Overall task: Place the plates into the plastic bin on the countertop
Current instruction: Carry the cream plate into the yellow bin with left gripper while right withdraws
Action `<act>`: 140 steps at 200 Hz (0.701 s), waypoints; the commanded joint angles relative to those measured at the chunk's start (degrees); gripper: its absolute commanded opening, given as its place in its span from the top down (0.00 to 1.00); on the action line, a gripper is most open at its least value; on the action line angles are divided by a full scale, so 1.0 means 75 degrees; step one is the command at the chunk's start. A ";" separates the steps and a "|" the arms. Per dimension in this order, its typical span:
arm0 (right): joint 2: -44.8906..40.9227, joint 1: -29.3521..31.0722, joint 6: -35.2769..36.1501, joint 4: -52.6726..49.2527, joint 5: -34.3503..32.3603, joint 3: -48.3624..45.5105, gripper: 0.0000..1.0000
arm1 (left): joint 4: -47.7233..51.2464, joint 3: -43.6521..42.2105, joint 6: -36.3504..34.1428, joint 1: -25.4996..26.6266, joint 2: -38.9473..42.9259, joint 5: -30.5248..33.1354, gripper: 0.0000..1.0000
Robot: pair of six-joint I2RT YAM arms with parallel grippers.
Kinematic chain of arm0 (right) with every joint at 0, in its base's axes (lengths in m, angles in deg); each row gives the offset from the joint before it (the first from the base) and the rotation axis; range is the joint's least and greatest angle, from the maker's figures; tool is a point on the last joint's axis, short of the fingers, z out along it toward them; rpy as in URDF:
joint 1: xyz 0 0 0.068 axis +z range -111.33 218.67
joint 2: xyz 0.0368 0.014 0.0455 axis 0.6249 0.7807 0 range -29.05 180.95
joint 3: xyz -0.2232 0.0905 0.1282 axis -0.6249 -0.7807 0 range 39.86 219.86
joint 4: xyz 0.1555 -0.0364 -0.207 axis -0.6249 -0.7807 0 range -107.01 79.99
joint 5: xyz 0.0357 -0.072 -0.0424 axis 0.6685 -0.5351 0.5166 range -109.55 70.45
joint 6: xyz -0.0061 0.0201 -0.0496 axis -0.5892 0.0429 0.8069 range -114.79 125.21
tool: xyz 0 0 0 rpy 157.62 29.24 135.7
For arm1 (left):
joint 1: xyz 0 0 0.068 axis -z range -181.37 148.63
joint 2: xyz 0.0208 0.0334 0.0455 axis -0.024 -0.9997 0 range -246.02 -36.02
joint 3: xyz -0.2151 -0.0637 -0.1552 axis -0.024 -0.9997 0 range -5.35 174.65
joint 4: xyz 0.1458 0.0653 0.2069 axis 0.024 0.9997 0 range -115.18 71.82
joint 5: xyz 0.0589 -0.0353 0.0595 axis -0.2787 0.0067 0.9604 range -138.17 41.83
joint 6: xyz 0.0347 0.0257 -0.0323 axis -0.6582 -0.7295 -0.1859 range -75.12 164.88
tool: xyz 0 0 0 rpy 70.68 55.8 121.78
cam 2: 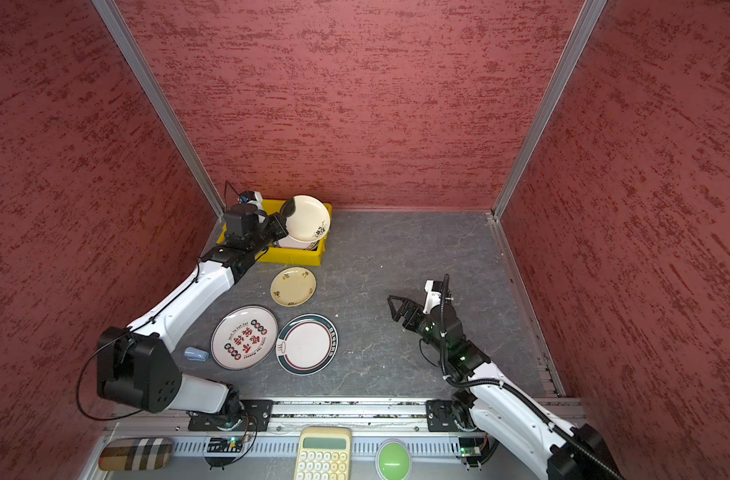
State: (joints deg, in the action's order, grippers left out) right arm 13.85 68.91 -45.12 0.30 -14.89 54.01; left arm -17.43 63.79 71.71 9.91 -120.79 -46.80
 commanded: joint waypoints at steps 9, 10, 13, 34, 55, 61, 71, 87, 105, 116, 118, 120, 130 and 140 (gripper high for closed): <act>-0.0480 0.0023 0.0175 -0.0462 -0.0445 -0.0168 0.01 | 0.0374 0.0594 -0.0256 -0.0492 -0.0690 0.0049 1.00; -0.0498 0.0023 0.0179 -0.0473 -0.0452 -0.0172 0.01 | 0.0379 0.0609 -0.0252 -0.0512 -0.0717 0.0033 1.00; -0.0539 0.0023 0.0172 -0.0504 -0.0457 -0.0176 0.01 | 0.0396 0.0658 -0.0250 -0.0556 -0.0782 -0.0001 1.00; -0.0849 0.0022 0.0193 -0.0781 -0.0500 -0.0185 0.01 | 0.0510 0.0962 -0.0226 -0.0785 -0.1248 -0.0065 1.00; -0.1189 0.0023 0.0201 -0.1007 -0.0561 -0.0244 0.01 | 0.0704 0.1311 -0.0176 -0.1009 -0.1731 -0.0205 1.00; -0.1283 0.0024 0.0195 -0.1061 -0.0586 -0.0283 0.01 | 0.0791 0.1444 -0.0153 -0.1072 -0.1878 -0.0241 1.00; -0.1418 0.0026 0.0178 -0.1104 -0.0620 -0.0334 0.01 | 0.0897 0.1623 -0.0175 -0.1139 -0.2124 -0.0315 1.00; -0.1543 0.0024 0.0161 -0.1178 -0.0642 -0.0365 0.01 | 0.1097 0.1949 -0.0303 -0.1143 -0.2557 -0.0154 1.00; -0.1606 0.0027 0.0166 -0.1244 -0.0616 -0.0348 0.01 | 0.1396 0.2343 -0.0343 -0.1120 -0.3044 -0.0132 1.00; -0.1606 0.0024 0.0130 -0.1245 -0.0622 -0.0366 0.01 | 0.1482 0.2499 -0.0343 -0.1115 -0.3283 -0.0248 1.00; -0.1606 0.0023 0.0123 -0.1245 -0.0622 -0.0382 0.01 | 0.1479 0.2523 -0.0343 -0.1109 -0.3327 -0.0260 1.00; -0.1606 0.0023 0.0124 -0.1236 -0.0628 -0.0394 0.01 | 0.1485 0.2546 -0.0337 -0.1107 -0.3364 -0.0269 1.00; -0.1597 0.0023 0.0067 -0.1203 -0.0628 -0.0429 0.01 | 0.1514 0.2638 -0.0322 -0.1084 -0.3528 -0.0305 1.00; -0.1571 0.0023 0.0046 -0.1175 -0.0615 -0.0457 0.01 | 0.1567 0.2731 -0.0289 -0.1062 -0.3668 -0.0343 1.00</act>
State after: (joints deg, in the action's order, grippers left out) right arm 2.28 68.91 -44.31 -8.21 -17.93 51.39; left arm -7.51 82.02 69.96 1.54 -146.40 -48.22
